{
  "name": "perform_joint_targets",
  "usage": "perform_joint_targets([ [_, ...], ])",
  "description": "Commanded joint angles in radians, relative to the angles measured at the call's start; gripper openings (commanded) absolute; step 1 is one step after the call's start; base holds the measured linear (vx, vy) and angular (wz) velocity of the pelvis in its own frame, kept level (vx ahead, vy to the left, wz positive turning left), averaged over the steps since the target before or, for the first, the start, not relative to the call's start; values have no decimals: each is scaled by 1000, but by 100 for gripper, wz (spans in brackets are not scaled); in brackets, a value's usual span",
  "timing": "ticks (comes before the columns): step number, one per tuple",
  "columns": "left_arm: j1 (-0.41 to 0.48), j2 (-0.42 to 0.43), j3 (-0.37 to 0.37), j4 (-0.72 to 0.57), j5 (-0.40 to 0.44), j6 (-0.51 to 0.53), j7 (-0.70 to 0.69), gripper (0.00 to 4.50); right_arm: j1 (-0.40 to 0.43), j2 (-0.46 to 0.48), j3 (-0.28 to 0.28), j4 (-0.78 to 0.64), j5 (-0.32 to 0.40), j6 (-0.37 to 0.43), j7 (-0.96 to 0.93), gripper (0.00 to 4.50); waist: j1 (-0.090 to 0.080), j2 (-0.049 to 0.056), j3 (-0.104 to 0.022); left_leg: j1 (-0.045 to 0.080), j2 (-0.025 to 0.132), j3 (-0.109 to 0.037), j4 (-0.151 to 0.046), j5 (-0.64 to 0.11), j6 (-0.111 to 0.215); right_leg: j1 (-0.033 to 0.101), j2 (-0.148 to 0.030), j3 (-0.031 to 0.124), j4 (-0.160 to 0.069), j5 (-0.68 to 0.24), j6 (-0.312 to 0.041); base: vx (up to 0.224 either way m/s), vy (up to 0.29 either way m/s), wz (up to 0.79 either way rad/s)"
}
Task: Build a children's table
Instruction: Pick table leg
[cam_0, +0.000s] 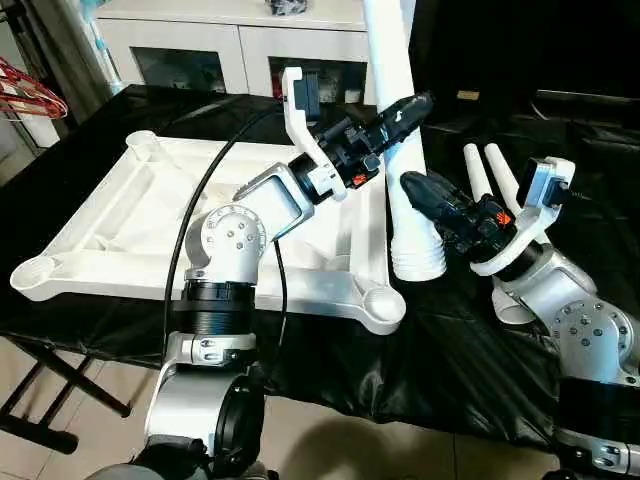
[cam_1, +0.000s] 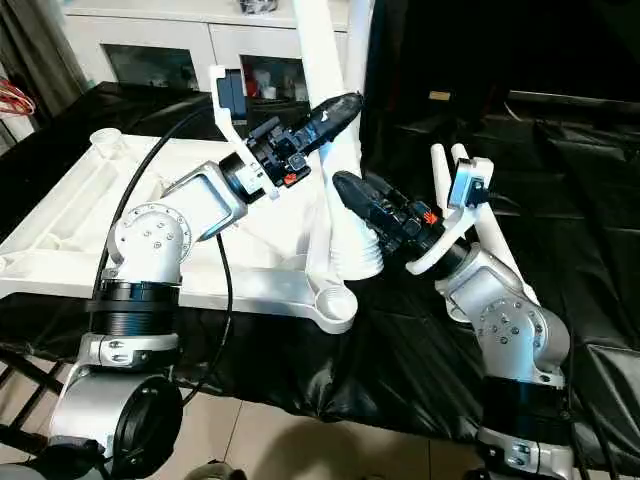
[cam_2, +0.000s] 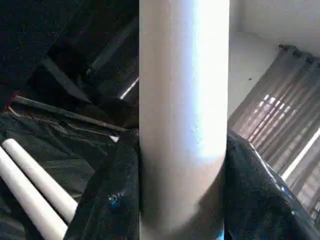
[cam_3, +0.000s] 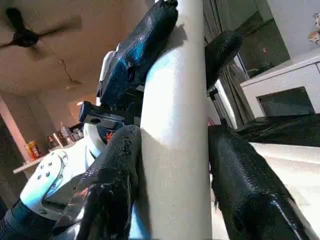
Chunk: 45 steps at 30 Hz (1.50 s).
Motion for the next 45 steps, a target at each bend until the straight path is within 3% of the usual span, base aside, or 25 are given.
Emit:
perform_joint_targets([
  [1, -3, 14, -11, -27, 20, -29, 3, 188, -10, -13, 22, -17, -23, 1, -14, 216, 2, -28, -76, 4, -1, 8, -57, -68, 72, 70, -29, 22, -66, -109, -202, 0, 0, 0],
  [2, -3, 16, -14, -28, 24, -31, 0, 188, -11, -14, 24, -15, -27, 2, -17, 251, 2, -29, -77, 4, -1, 8, -57, -65, 71, 70, -29, 22, -66, -110, -198, 0, 0, 0],
  [5, 6, 32, -55, -42, 57, -52, -31, 187, -26, -31, 38, 10, -47, 32, -46, 256, 1, -30, -76, 5, -1, 8, -58, -61, 73, 70, -28, 22, -67, -110, -196, 0, 0, 0],
  [9, 27, 75, -139, -79, 97, -79, -137, 186, -42, -107, 97, 14, -77, 110, -26, 296, 1, -29, -76, 6, 0, 8, -58, -54, 66, 70, -28, 24, -65, -114, -189, 0, 0, 0],
  [10, 30, 87, -158, -82, 101, -81, -163, 186, -49, -131, 116, 14, -82, 130, -15, 298, 1, -33, -77, 5, 0, 9, -57, -53, 66, 71, -29, 25, -64, -106, -192, 0, 0, 0],
  [14, 32, 103, -183, -88, 104, -82, -199, 186, -64, -163, 142, 21, -93, 150, 3, 298, 3, -32, -78, 7, 1, 10, -55, -49, 69, 69, -28, 25, -59, -80, -210, 0, 0, 0],
  [16, 36, 123, -214, -100, 102, -78, -248, 186, -83, -204, 187, 28, -108, 172, 38, 298, 4, -35, -78, 7, 1, 9, -55, -49, 68, 72, -29, 24, -58, -84, -213, 0, 0, 0],
  [22, 36, 130, -234, -100, 98, -81, -286, 186, -93, -250, 264, 36, -155, 164, 78, 298, 3, -40, -77, 6, 1, 11, -54, -51, 71, 72, -30, 26, -57, -85, -217, 0, 0, 0],
  [36, 48, 165, -275, -110, 96, -59, -362, 186, -92, -285, 318, 41, -171, 165, 133, 298, 3, -35, -80, 7, 2, 10, -51, -52, 79, 72, -29, 26, -53, -66, -238, 0, 0, 0],
  [37, 48, 166, -275, -108, 94, -57, -365, 186, -92, -287, 320, 41, -172, 165, 135, 271, 3, -35, -80, 8, 2, 10, -51, -52, 78, 72, -29, 26, -52, -61, -239, 0, 0, 0],
  [45, 42, 172, -275, -97, 91, -62, -379, 186, -85, -297, 332, 40, -176, 173, 152, 216, 3, -35, -80, 6, 1, 10, -50, -58, 75, 73, -29, 26, -52, -70, -238, 0, 0, 0],
])
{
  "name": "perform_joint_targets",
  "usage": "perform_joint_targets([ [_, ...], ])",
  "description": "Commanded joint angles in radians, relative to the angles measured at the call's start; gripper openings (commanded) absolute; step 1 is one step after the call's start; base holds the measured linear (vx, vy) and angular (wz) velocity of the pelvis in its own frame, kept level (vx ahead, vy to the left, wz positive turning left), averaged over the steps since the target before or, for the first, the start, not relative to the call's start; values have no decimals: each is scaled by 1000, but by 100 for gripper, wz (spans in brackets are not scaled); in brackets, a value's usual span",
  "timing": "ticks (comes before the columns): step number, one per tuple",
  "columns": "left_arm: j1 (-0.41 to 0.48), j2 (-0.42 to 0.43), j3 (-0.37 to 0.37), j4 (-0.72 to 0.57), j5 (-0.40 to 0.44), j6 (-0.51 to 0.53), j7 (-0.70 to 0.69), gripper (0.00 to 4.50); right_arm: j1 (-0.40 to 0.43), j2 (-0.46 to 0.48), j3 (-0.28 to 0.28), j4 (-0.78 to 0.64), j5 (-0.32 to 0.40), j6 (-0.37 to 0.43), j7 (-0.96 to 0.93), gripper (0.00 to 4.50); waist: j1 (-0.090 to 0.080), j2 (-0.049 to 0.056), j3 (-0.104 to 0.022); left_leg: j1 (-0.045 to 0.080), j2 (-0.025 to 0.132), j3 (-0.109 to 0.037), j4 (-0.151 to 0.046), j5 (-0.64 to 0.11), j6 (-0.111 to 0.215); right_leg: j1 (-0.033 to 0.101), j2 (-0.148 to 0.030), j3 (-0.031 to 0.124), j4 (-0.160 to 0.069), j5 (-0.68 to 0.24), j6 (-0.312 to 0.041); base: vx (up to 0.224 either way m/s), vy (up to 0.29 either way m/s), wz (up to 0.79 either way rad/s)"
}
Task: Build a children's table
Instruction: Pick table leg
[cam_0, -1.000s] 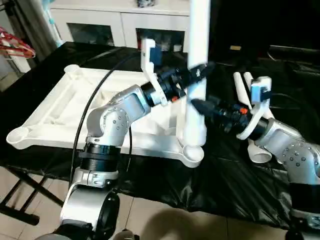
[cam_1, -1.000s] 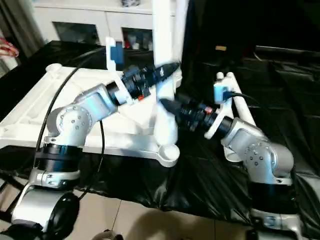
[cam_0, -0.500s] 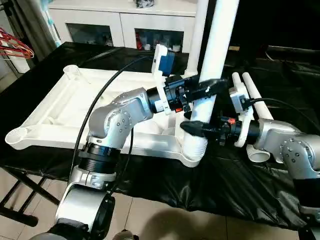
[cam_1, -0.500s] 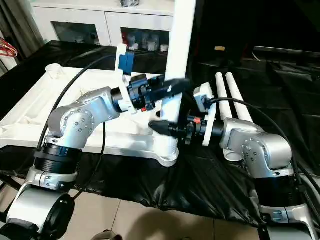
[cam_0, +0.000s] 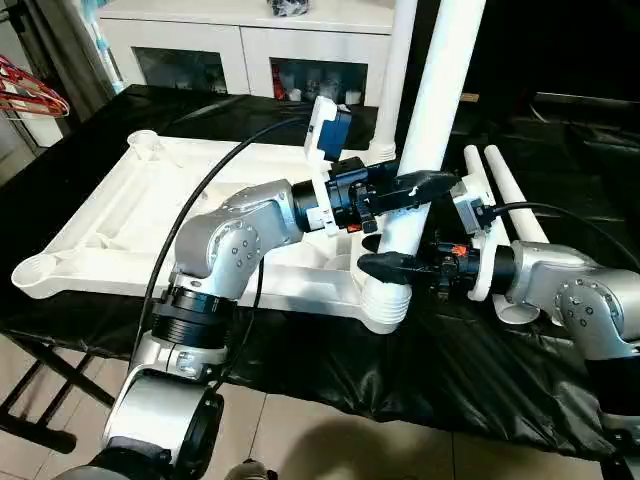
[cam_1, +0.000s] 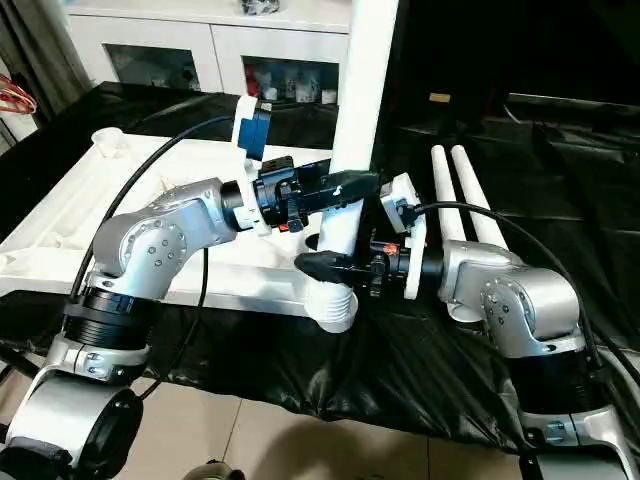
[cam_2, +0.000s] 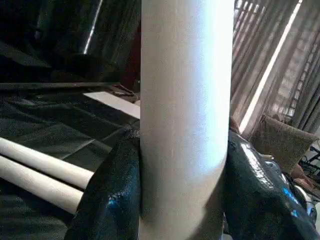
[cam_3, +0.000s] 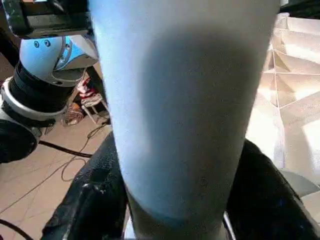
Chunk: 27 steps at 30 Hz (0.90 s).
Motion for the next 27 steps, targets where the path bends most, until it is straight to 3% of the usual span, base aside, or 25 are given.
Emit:
perform_joint_targets([
  [1, -15, -1, -1, -36, -25, -1, -45, 186, 0, -22, 7, 24, -30, 18, -16, 208, 3, -30, -80, 6, 1, 10, -52, -65, 71, 72, -28, 25, -58, -79, -235, 0, 0, 0],
  [14, -21, -11, 8, -26, -9, -23, -6, 186, 11, -16, 20, 19, -33, 22, -24, 191, 2, -29, -79, 6, 1, 9, -53, -96, 51, 70, -29, 26, -62, -134, -219, 0, 0, 0],
  [15, -24, -16, 14, -21, -3, -30, 12, 242, 13, -15, 20, 19, -33, 21, -26, 191, 2, -29, -77, 7, 2, 9, -53, -102, 50, 69, -28, 26, -64, -140, -218, 0, 0, 0],
  [16, -34, -24, 37, -10, -23, -19, 24, 256, 15, -13, 19, 19, -36, 17, -31, 191, 2, -30, -78, 7, 1, 9, -53, -102, 49, 69, -28, 26, -63, -139, -218, 0, 0, 0],
  [19, -37, -32, 58, -21, -40, -31, 30, 276, 18, -1, 12, 24, -46, -2, -51, 191, 3, -31, -79, 6, 1, 9, -52, -92, 48, 70, -28, 26, -62, -129, -220, 0, 0, 0],
  [21, -35, -55, 86, -29, -31, -96, 68, 300, 12, 36, -16, 52, -62, -48, -103, 191, 1, -33, -78, 2, 0, 8, -52, -96, 49, 70, -31, 25, -64, -135, -219, 0, 0, 0],
  [27, -27, -87, 138, -38, -13, -202, 127, 302, -8, 121, -87, 115, -87, -132, -243, 191, -1, -31, -79, 5, 1, 9, -53, -93, 42, 67, -30, 25, -65, -136, -217, 0, 0, 0],
])
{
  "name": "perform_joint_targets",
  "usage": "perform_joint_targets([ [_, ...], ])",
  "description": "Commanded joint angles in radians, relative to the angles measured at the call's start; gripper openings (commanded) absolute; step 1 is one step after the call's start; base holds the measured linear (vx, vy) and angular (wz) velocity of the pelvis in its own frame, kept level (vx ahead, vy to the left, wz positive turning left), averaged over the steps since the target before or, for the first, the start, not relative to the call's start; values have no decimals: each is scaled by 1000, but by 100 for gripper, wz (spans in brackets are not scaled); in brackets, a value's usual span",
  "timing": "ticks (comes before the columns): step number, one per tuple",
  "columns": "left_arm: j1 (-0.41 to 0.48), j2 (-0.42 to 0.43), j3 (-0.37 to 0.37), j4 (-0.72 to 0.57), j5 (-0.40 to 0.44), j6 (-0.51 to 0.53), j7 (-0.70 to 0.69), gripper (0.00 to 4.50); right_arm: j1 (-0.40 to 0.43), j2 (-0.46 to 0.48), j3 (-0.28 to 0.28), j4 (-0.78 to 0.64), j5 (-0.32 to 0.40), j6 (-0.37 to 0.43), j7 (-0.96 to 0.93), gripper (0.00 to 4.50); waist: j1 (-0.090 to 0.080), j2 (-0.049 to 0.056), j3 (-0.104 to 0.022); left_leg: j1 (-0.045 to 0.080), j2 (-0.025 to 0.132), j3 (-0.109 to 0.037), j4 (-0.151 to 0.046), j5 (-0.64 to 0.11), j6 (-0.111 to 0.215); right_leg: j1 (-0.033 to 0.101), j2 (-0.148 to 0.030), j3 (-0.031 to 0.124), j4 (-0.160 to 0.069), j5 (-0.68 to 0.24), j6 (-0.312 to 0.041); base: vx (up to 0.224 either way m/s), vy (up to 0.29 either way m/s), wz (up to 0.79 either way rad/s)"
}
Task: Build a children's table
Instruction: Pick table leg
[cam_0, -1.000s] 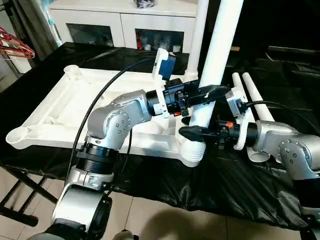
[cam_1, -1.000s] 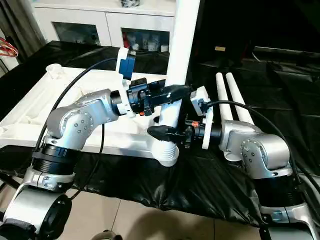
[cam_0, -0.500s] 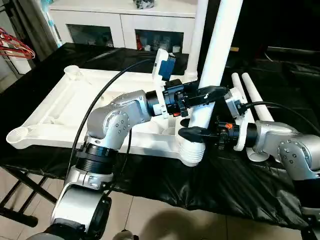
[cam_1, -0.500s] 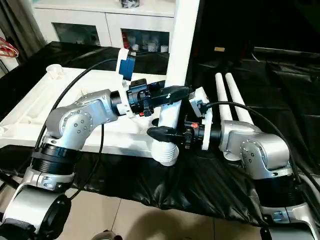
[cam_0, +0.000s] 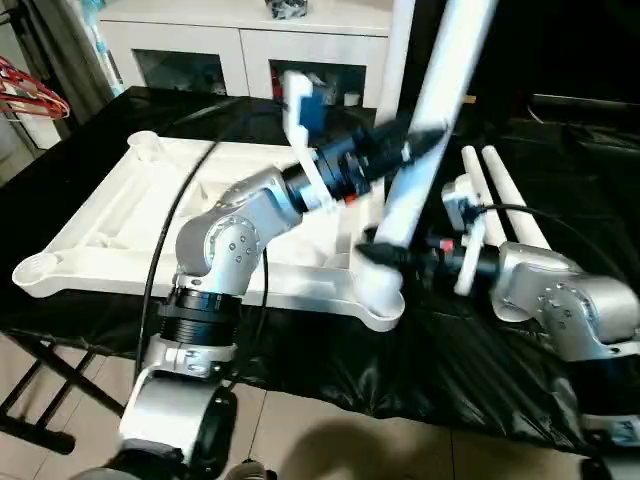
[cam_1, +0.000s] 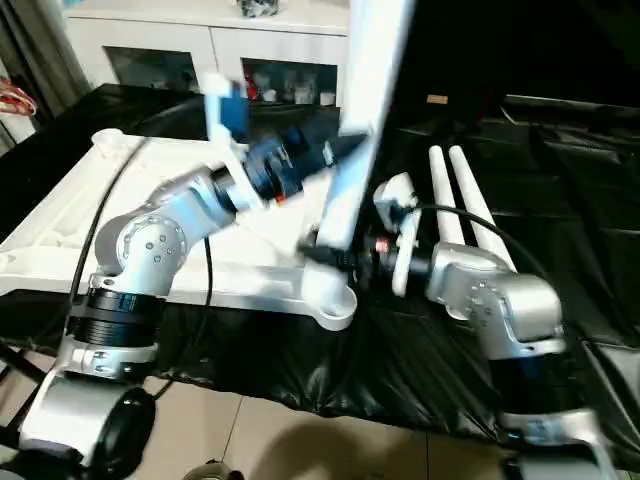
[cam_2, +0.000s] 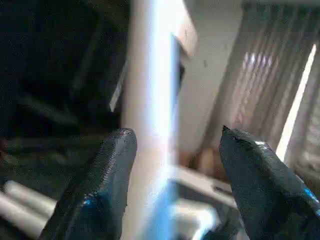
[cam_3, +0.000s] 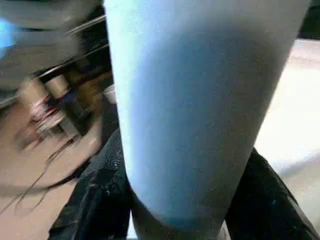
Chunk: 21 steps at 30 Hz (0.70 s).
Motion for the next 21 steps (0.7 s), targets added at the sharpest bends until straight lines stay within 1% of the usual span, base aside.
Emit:
perform_joint_targets([
  [1, -19, 7, 17, -34, 0, -29, 17, 302, -13, 22, -44, 20, -19, -41, -70, 191, 0, -28, -80, 6, 1, 9, -59, -93, 40, 67, -28, 23, -69, -133, -216, 0, 0, 0],
  [2, -15, 20, 19, -34, 2, -25, 10, 302, -12, 32, -54, 24, -22, -52, -91, 191, -1, -28, -79, 7, 0, 9, -60, -98, 42, 65, -27, 24, -70, -135, -212, 0, 0, 0],
  [3, -7, 43, 12, -31, 14, -25, -9, 302, -9, 43, -60, 29, -37, -76, -116, 190, -1, -23, -79, 7, 0, 9, -60, -102, 41, 65, -27, 23, -69, -141, -208, 0, 0, 0],
  [5, 16, 98, -27, -19, 66, -50, -61, 302, -4, 49, -55, 39, -78, -113, -159, 190, -2, -24, -79, 8, 0, 9, -61, -105, 36, 64, -26, 23, -71, -150, -194, 0, 0, 0],
  [6, 39, 154, -84, 0, 133, -82, -108, 302, 0, 45, -39, 50, -129, -139, -205, 190, -5, -26, -77, 7, 0, 8, -65, -105, 30, 64, -25, 23, -72, -166, -178, 0, 0, 0],
  [7, 58, 198, -133, 16, 190, -113, -143, 302, 2, 43, -27, 63, -169, -157, -242, 190, -8, -22, -77, 9, 0, 7, -66, -103, 19, 62, -24, 24, -72, -182, -157, 0, 0, 0],
  [8, 74, 232, -173, 28, 235, -139, -172, 302, 5, 40, -18, 70, -196, -172, -262, 190, -7, -21, -77, 10, 0, 5, -67, -101, 14, 61, -26, 24, -74, -187, -149, 0, 0, 0],
  [9, 93, 277, -238, 56, 309, -187, -197, 302, 10, 43, -15, 71, -220, -200, -279, 190, -11, -23, -77, 10, -1, 8, -67, -103, 3, 61, -25, 25, -73, -194, -139, 0, 0, 0],
  [10, 111, 311, -291, 80, 368, -231, -221, 302, 15, 47, -14, 68, -237, -223, -295, 190, -14, -20, -76, 11, -1, 8, -69, -112, -3, 59, -25, 26, -75, -199, -130, 0, 0, 0],
  [11, 120, 325, -312, 90, 390, -249, -234, 302, 19, 50, -15, 65, -243, -239, -299, 190, -13, -18, -78, 11, 0, 5, -70, -112, -4, 59, -26, 26, -74, -195, -125, 0, 0, 0],
  [12, 126, 335, -327, 97, 404, -261, -244, 302, 21, 52, -16, 63, -247, -249, -302, 190, -17, -14, -80, 12, 1, 7, -69, -110, -8, 59, -25, 27, -68, -151, -137, 0, 0, 0],
  [13, 141, 358, -365, 117, 435, -286, -270, 302, 27, 56, -14, 54, -258, -269, -308, 190, -17, -13, -82, 12, 1, 6, -69, -107, -7, 60, -26, 27, -65, -133, -147, 0, 0, 0],
  [14, 159, 375, -391, 133, 441, -297, -310, 302, 38, 61, -13, 35, -264, -279, -319, 190, -18, -10, -79, 11, 1, 6, -70, -114, -6, 58, -26, 27, -67, -126, -160, 0, 0, 0],
  [15, 171, 384, -409, 151, 445, -304, -337, 302, 49, 68, -15, 12, -257, -272, -324, 190, -18, -9, -79, 12, 1, 7, -71, -119, -8, 59, -26, 28, -66, -122, -164, 0, 0, 0],
  [16, 171, 387, -415, 164, 452, -314, -345, 302, 55, 73, -19, 2, -253, -270, -328, 190, -19, -10, -78, 12, 1, 7, -72, -134, -8, 60, -26, 29, -65, -119, -172, 0, 0, 0],
  [17, 172, 391, -424, 179, 462, -327, -354, 302, 64, 80, -24, -12, -248, -268, -333, 190, -20, -9, -78, 14, 1, 8, -73, -143, -6, 59, -26, 29, -66, -118, -179, 0, 0, 0],
  [18, 169, 394, -432, 195, 472, -338, -360, 302, 70, 85, -26, -20, -243, -264, -335, 190, -22, -10, -78, 13, 1, 7, -73, -148, -8, 61, -27, 29, -66, -118, -182, 0, 0, 0],
  [19, 164, 396, -438, 215, 484, -355, -362, 273, 76, 87, -25, -28, -241, -261, -335, 190, -23, -10, -76, 13, 1, 7, -74, -161, -10, 61, -28, 29, -68, -131, -184, 0, 0, 0],
  [20, 150, 396, -448, 261, 509, -388, -365, 266, 86, 91, -21, -35, -247, -265, -337, 190, -24, 0, -75, 15, 2, 6, -75, -177, -14, 60, -28, 29, -70, -148, -182, 0, 0, 0],
  [21, 139, 398, -458, 296, 529, -415, -371, 266, 94, 93, -16, -40, -249, -266, -336, 190, -26, -4, -73, 15, 0, 8, -76, -190, -14, 57, -27, 29, -76, -167, -177, 0, 0, 0],
])
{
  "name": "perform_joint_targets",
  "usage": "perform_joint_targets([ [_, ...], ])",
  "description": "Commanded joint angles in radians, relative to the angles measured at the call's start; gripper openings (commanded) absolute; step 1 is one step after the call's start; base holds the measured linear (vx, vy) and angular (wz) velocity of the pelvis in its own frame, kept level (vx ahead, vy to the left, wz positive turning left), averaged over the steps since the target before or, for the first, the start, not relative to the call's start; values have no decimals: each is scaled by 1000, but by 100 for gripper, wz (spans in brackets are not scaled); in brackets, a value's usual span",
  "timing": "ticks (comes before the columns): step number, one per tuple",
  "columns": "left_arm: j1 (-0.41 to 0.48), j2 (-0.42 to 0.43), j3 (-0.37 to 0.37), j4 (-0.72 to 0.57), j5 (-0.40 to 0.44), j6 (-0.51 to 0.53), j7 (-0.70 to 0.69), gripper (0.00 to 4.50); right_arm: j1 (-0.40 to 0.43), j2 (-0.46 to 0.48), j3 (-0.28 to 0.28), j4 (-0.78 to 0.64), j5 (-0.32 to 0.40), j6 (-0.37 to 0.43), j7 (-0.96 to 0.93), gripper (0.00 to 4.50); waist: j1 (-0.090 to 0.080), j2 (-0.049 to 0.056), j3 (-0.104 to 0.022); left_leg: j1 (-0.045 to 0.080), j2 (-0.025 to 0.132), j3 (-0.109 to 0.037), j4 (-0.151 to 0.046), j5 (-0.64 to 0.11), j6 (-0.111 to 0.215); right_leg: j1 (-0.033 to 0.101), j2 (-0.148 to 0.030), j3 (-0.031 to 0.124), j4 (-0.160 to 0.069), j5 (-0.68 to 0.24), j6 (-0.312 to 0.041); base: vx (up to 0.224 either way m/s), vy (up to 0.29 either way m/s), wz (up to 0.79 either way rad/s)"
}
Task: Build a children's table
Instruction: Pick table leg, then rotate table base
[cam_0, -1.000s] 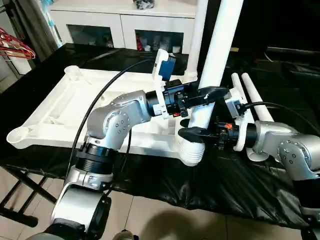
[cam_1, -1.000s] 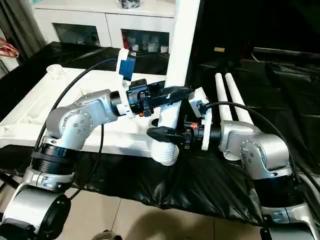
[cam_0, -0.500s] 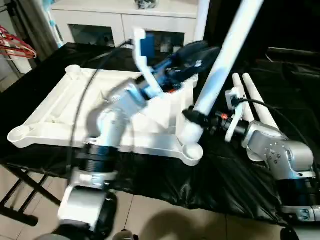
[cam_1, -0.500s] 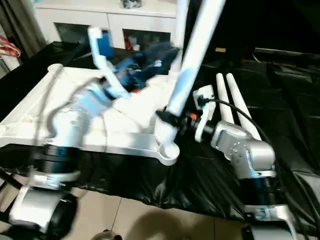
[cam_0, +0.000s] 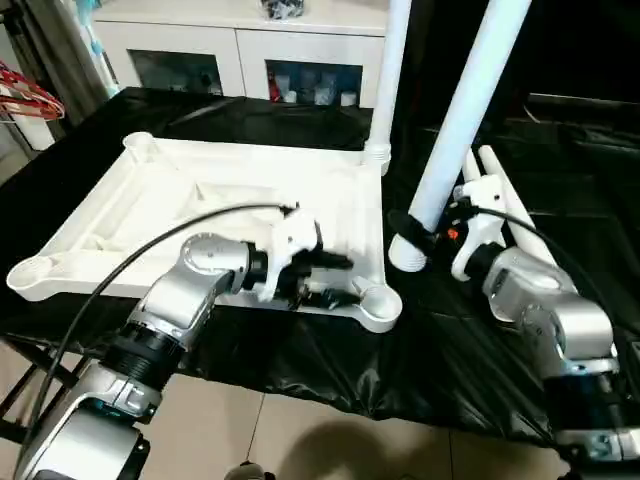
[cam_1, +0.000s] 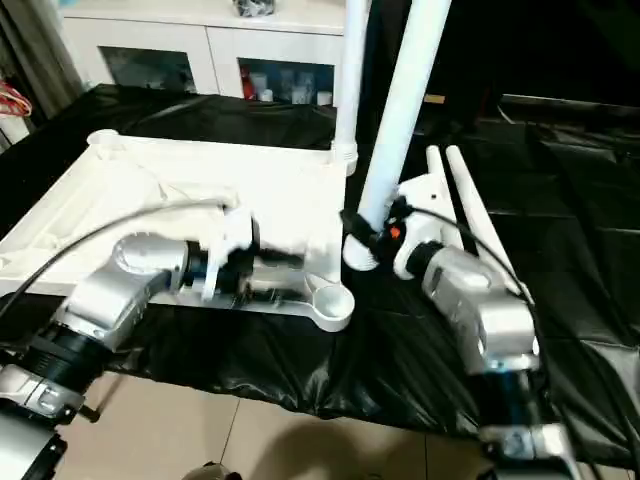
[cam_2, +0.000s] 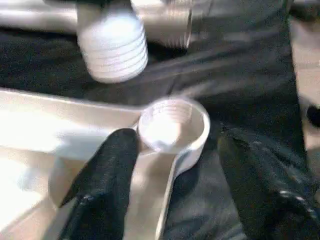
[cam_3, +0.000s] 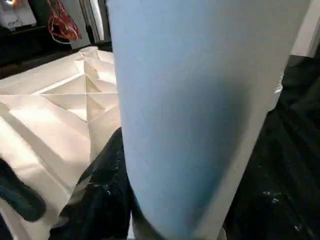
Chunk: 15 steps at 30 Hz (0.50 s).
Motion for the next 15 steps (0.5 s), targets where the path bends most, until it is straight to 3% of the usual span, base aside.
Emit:
perform_joint_targets([
  [1, -23, 11, -21, 45, 42, -42, -14, 260, 5, 2, 0, -28, 1, -6, -3, 190, -4, -5, -73, 13, -1, 7, -73, -205, -15, 60, -27, 27, -76, -191, -175, 0, 0, 0],
  [5, -54, 12, -41, 142, 82, -103, -39, 224, 25, 0, 12, -44, -9, -14, 6, 190, -4, 1, -75, 14, 1, 5, -74, -205, -23, 59, -28, 28, -74, -175, -180, 0, 0, 0],
  [15, -98, 12, -41, 311, 135, -217, -65, 142, 61, -19, 17, -105, -3, 19, 20, 190, -5, -3, -76, 14, 1, 5, -71, -196, -7, 62, -29, 29, -71, -133, -206, 0, 0, 0],
])
